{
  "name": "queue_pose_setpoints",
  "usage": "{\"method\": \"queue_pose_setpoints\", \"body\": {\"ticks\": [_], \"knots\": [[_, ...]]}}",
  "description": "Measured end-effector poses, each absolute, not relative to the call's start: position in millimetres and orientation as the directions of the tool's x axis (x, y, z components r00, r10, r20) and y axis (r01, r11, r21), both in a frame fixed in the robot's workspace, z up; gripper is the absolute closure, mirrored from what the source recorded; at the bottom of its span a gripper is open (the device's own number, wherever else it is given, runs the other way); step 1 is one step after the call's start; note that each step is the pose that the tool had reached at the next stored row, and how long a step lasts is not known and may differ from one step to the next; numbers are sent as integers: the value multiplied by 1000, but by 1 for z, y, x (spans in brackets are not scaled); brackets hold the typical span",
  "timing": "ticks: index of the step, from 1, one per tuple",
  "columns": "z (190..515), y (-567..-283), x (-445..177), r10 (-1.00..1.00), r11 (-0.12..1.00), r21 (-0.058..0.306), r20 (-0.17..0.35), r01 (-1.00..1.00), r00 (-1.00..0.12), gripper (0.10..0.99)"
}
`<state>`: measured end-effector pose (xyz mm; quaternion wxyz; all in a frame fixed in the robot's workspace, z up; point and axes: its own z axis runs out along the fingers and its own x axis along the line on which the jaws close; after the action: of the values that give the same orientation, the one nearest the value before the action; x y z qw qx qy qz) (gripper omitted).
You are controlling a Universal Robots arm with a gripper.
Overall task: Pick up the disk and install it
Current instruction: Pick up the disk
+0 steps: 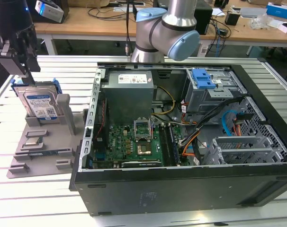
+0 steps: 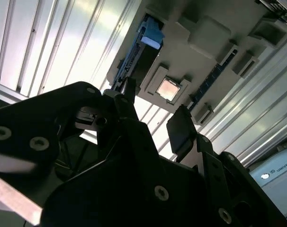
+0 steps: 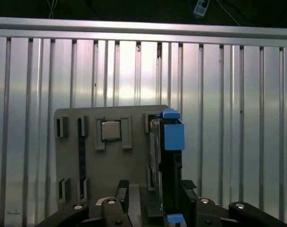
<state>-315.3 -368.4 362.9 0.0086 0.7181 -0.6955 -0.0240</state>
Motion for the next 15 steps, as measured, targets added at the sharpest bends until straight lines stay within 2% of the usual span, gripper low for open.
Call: {"method": "queue_pose_setpoints", "body": {"ticks": [15], "knots": [[350,-349,-324,-994,-107,46,-23,-993,106,545]]}}
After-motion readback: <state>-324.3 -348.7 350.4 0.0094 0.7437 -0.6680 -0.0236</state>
